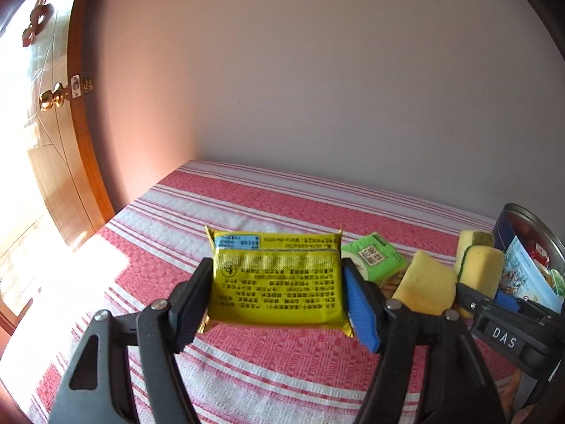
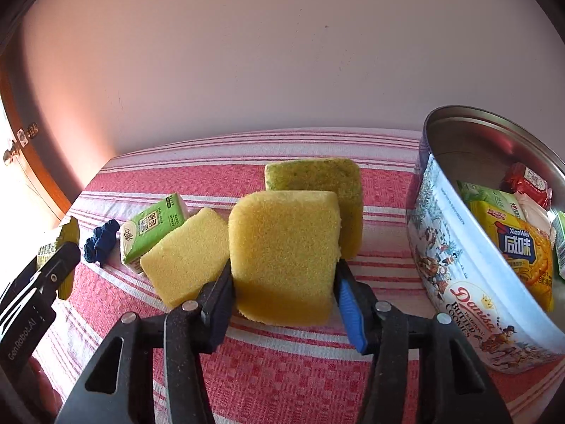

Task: Organize objects
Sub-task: 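Grasp the yellow printed pack with the left tool while the right tool grasps a yellow sponge, then carry the yellow pack and sponge over the tin and open both tools, then withdraw both tools from the tin toward the remaining sponges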

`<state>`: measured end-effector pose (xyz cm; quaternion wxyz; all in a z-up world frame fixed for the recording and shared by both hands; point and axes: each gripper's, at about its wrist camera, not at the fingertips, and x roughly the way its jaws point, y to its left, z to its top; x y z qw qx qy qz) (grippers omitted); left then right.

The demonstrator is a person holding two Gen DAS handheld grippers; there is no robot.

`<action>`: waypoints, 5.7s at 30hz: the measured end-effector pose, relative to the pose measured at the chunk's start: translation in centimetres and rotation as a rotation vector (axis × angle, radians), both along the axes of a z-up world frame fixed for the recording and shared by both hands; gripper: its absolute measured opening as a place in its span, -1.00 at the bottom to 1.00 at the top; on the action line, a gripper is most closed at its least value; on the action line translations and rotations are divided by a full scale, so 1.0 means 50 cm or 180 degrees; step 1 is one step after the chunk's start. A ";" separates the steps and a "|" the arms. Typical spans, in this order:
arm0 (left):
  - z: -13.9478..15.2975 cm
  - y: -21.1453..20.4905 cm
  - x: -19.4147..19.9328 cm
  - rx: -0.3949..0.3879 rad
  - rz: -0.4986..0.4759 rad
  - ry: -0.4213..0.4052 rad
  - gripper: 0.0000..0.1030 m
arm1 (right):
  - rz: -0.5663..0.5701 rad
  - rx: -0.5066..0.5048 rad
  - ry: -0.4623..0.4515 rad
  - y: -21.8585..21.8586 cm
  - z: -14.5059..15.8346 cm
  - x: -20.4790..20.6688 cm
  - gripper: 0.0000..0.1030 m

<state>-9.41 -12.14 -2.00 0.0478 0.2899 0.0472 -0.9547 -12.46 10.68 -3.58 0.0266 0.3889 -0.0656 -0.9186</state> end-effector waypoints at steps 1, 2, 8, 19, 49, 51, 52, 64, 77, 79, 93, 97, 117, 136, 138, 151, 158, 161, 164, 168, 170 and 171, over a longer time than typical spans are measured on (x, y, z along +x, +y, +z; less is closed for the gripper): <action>0.001 -0.002 0.001 0.0001 0.0001 0.0013 0.37 | 0.0031 -0.0049 0.0033 0.002 0.001 0.004 0.06; 0.001 -0.002 0.000 0.0008 -0.0004 0.0005 0.37 | 0.0065 -0.0086 0.0067 0.004 0.004 0.010 0.05; 0.006 -0.019 0.022 0.0197 0.0025 0.0062 0.37 | 0.0157 -0.0190 0.0557 0.044 0.041 0.112 0.04; 0.003 -0.012 0.037 0.0200 0.0146 0.0151 0.37 | 0.0218 -0.0240 0.0751 0.113 0.058 0.168 0.05; -0.014 -0.044 0.063 0.0274 0.0391 0.0087 0.38 | 0.0625 0.0212 0.0504 0.149 0.081 0.263 0.05; -0.014 -0.043 0.066 0.0281 0.0387 0.0087 0.38 | 0.0544 0.0156 0.0636 0.164 0.098 0.267 0.05; -0.013 -0.042 0.067 0.0284 0.0386 0.0087 0.38 | 0.0515 0.0113 0.0668 0.165 0.104 0.264 0.05; 0.021 0.056 0.122 0.0086 0.0135 0.0367 0.38 | 0.0129 -0.0004 0.0948 0.255 0.151 0.266 0.05; 0.101 0.275 0.169 0.0032 -0.0478 0.0583 0.38 | -0.0198 0.0016 0.1003 0.383 0.157 0.271 0.05; 0.111 0.303 0.175 0.0020 -0.0552 0.0604 0.38 | -0.0244 0.0022 0.1018 0.402 0.158 0.272 0.05; 0.111 0.513 0.143 -0.0075 -0.0968 0.0516 0.38 | -0.0761 0.0299 0.1175 0.513 0.158 0.214 0.05; 0.090 0.566 0.122 -0.0130 -0.1050 0.0439 0.38 | -0.0717 0.0286 0.1102 0.529 0.130 0.202 0.05; 0.017 0.644 0.057 -0.0276 -0.1098 0.0186 0.38 | -0.0701 0.0343 0.0891 0.528 0.095 0.149 0.05; 0.029 0.620 0.065 -0.0416 -0.0823 0.0495 1.00 | -0.0647 0.0355 0.0908 0.532 0.091 0.139 0.53; 0.031 0.615 0.070 -0.0362 -0.0834 0.0508 1.00 | -0.0657 0.0294 0.0953 0.535 0.096 0.146 0.62; 0.032 0.596 0.096 -0.0424 -0.0684 0.0589 1.00 | -0.0685 0.0331 0.1097 0.515 0.110 0.172 0.62; 0.036 0.566 0.102 -0.0417 -0.0522 0.0628 1.00 | -0.0749 0.0452 0.1317 0.501 0.105 0.193 0.62; 0.035 0.551 0.104 -0.0410 -0.0483 0.0608 1.00 | -0.0797 0.0427 0.1549 0.502 0.114 0.218 0.62; 0.033 0.534 0.115 -0.0384 -0.0481 0.0599 1.00 | -0.0875 0.0407 0.1711 0.506 0.122 0.238 0.62; 0.034 0.515 0.139 -0.0421 -0.0511 0.0602 1.00 | -0.0937 0.0372 0.1667 0.501 0.121 0.246 0.62; 0.036 0.504 0.153 -0.0436 -0.0533 0.0608 1.00 | -0.0952 0.0371 0.1564 0.488 0.118 0.249 0.62; 0.036 0.497 0.159 -0.0439 -0.0537 0.0616 1.00 | -0.0943 0.0360 0.1548 0.480 0.118 0.254 0.62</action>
